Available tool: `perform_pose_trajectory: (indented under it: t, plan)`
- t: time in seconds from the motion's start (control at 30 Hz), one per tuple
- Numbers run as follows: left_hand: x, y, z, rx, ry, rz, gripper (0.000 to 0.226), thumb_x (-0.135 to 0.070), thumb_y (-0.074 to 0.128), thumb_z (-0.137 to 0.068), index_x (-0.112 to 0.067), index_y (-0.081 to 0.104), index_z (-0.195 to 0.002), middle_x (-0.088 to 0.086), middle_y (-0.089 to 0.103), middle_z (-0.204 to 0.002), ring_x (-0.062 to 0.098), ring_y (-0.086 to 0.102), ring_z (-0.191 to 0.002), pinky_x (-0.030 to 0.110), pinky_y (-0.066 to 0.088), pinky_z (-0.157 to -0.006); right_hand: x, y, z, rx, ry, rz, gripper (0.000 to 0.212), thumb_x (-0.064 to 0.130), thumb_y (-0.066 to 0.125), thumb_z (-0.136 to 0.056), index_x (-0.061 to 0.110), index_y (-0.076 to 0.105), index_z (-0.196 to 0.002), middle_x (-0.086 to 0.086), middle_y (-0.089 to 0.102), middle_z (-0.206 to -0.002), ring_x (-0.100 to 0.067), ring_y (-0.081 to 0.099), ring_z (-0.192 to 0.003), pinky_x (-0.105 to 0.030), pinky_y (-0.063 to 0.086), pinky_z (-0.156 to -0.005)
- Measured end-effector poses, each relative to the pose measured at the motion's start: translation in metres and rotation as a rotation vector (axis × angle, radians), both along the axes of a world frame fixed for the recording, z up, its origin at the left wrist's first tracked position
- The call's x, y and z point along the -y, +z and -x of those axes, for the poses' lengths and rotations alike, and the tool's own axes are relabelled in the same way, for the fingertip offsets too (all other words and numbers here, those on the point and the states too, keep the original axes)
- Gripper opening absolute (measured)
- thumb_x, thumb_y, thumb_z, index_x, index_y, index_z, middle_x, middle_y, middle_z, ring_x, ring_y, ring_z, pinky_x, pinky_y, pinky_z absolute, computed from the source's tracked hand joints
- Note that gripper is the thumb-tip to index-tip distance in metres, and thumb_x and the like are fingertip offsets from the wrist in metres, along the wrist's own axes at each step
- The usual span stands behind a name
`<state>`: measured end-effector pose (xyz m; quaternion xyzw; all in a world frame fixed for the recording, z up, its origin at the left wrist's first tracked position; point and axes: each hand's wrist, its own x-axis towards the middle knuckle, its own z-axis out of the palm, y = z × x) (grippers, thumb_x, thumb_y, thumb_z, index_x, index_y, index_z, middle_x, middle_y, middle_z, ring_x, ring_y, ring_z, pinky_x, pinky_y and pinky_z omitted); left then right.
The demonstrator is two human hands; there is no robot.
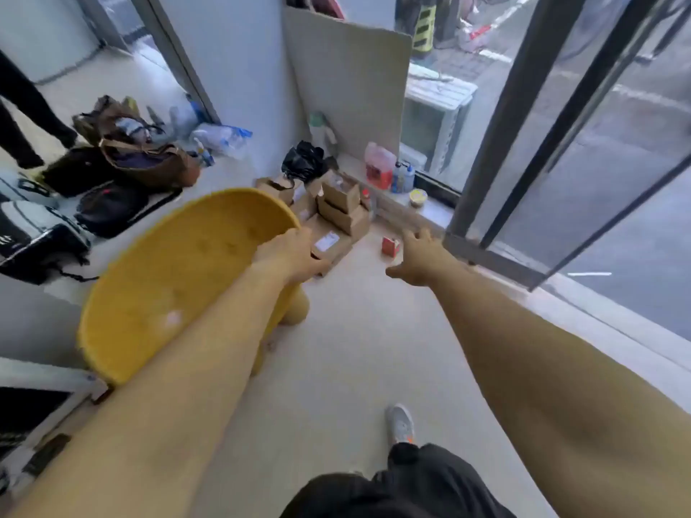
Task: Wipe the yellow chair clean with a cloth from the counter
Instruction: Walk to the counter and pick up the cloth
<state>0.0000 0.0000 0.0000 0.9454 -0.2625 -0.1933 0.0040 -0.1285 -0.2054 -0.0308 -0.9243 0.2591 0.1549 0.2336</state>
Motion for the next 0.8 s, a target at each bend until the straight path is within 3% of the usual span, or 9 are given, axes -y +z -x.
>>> perform_pose_trajectory:
  t: [0.13,0.27,0.53,0.7,0.8]
  plan:
    - [0.012,-0.044,0.055,-0.163,-0.209,-0.036,0.088,-0.063,0.055,-0.081,-0.030,0.021,-0.155,0.002,0.040,-0.152,0.029,0.052,-0.125,0.047,0.051,-0.090,-0.008,-0.033,0.097,-0.113,-0.260,-0.010,0.084,0.047,0.070,-0.085,0.014,0.029,-0.151,-0.014,0.031,-0.154,-0.037,0.039,-0.136,-0.051,0.044,-0.104]
    - [0.035,-0.080,0.119,-0.210,-0.370,-0.064,0.083,-0.060,0.059,-0.083,-0.023,0.031,-0.151,0.006,0.042,-0.152,0.030,0.046,-0.134,0.048,0.043,-0.104,-0.030,-0.058,0.195,-0.180,-0.466,-0.040,0.084,0.046,0.070,-0.085,0.015,0.027,-0.152,-0.015,0.032,-0.150,-0.038,0.041,-0.132,-0.052,0.046,-0.100]
    - [0.104,-0.085,0.297,-0.245,-0.830,-0.127,0.077,-0.059,0.057,-0.085,-0.025,0.033,-0.149,0.001,0.048,-0.147,0.027,0.052,-0.127,0.044,0.046,-0.095,-0.065,-0.057,0.407,-0.185,-0.925,-0.097,0.085,0.042,0.067,-0.086,0.018,0.023,-0.154,-0.012,0.030,-0.152,-0.034,0.037,-0.136,-0.047,0.047,-0.099]
    - [0.150,-0.069,0.443,-0.217,-1.112,-0.114,0.074,-0.059,0.056,-0.086,-0.025,0.035,-0.148,-0.001,0.050,-0.143,0.025,0.054,-0.124,0.039,0.044,-0.085,-0.078,-0.042,0.554,-0.155,-1.205,-0.069,0.081,0.042,0.066,-0.087,0.018,0.025,-0.153,-0.012,0.031,-0.150,-0.033,0.038,-0.135,-0.045,0.046,-0.096]
    - [0.171,-0.060,0.547,-0.205,-1.270,-0.113,0.073,-0.056,0.056,-0.086,-0.023,0.034,-0.148,0.000,0.048,-0.144,0.024,0.054,-0.122,0.039,0.046,-0.086,-0.091,-0.033,0.652,-0.133,-1.369,-0.067,0.082,0.041,0.065,-0.087,0.019,0.024,-0.154,-0.011,0.031,-0.150,-0.032,0.038,-0.133,-0.044,0.046,-0.093]
